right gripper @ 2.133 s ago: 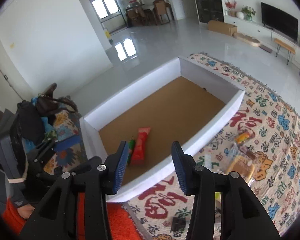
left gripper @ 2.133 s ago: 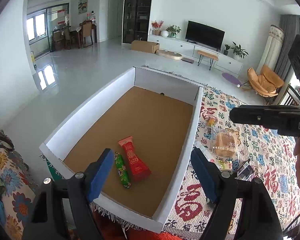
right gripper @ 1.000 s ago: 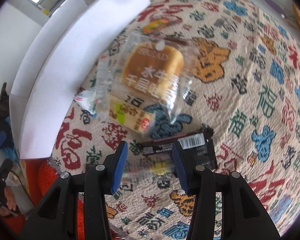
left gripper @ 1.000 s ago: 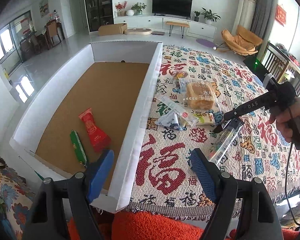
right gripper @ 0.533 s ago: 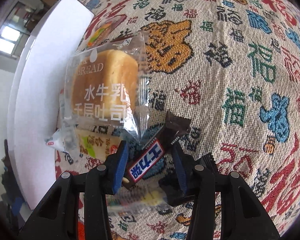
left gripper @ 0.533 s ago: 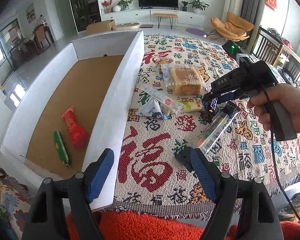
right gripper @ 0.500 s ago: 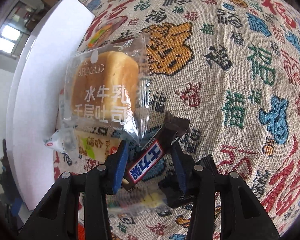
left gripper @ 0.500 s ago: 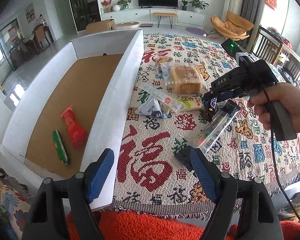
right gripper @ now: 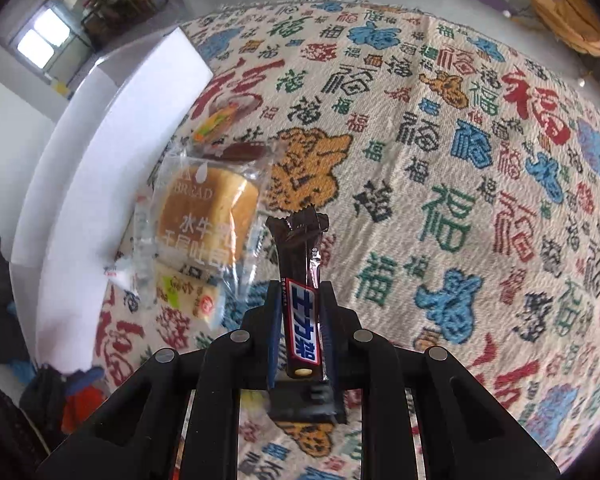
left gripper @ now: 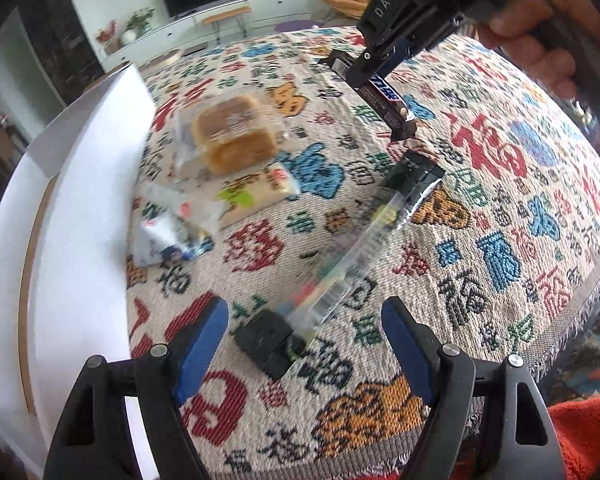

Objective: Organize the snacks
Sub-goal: 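Grasp the clear tube pack with the left tool while the right tool grasps the black bar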

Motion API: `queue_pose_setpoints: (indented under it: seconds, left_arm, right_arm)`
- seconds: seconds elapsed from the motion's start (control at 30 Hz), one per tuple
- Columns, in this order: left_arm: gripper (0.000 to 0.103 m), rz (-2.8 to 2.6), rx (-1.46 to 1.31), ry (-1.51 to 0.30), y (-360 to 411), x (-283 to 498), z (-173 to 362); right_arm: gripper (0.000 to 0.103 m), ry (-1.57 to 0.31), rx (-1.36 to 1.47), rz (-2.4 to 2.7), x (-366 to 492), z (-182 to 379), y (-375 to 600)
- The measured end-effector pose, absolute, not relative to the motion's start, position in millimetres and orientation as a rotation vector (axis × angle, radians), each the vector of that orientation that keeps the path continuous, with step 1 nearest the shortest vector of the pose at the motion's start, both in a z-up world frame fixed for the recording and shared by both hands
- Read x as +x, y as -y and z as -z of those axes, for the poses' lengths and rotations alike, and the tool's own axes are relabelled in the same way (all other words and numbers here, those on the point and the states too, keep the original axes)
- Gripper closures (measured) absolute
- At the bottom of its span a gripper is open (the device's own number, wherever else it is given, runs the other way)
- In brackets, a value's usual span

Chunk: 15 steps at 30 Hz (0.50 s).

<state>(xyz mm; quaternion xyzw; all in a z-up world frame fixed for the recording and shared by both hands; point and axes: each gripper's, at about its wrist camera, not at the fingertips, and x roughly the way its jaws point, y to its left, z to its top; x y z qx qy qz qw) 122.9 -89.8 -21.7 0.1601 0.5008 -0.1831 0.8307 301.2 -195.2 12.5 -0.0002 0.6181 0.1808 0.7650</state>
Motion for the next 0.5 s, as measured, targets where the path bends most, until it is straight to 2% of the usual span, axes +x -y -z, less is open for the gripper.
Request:
queue_pose_setpoints:
  seconds: [0.1,0.17,0.23,0.27,0.33,0.37,0.4,0.5]
  left_arm:
    - [0.025,0.406,0.415,-1.064,112.2,138.9,37.9]
    - [0.032,0.390,0.442,-1.094,118.9,149.1,50.0]
    - [0.052,0.411,0.408,-1.128,119.7,153.0,55.7]
    - [0.057,0.429,0.366,-1.137,118.0,153.4,54.7]
    - [0.077,0.439,0.338,-1.152,115.1,150.7,54.2]
    - [0.081,0.438,0.336,-1.152,113.4,148.4,53.2]
    - [0.083,0.431,0.319,-1.157,110.3,146.4,52.0]
    - [0.084,0.419,0.178,-1.188,91.4,141.1,48.3]
  right_arm:
    - [0.085,-1.428,-0.158,-0.402,290.3,-5.1,201.1]
    - [0.085,-1.474,-0.259,-0.378,278.4,7.0,211.0]
    - [0.085,-1.507,-0.295,-0.363,266.9,22.2,223.1]
    - [0.084,-1.518,-0.287,-0.357,264.9,28.5,228.2]
    - [0.079,-1.525,-0.243,-0.344,263.0,38.6,238.9]
    - [0.079,-1.524,-0.221,-0.336,262.3,42.2,244.1]
    - [0.074,-1.525,-0.204,-0.330,261.8,45.2,248.8]
    - [0.070,-1.532,-0.181,-0.332,257.7,50.4,257.6]
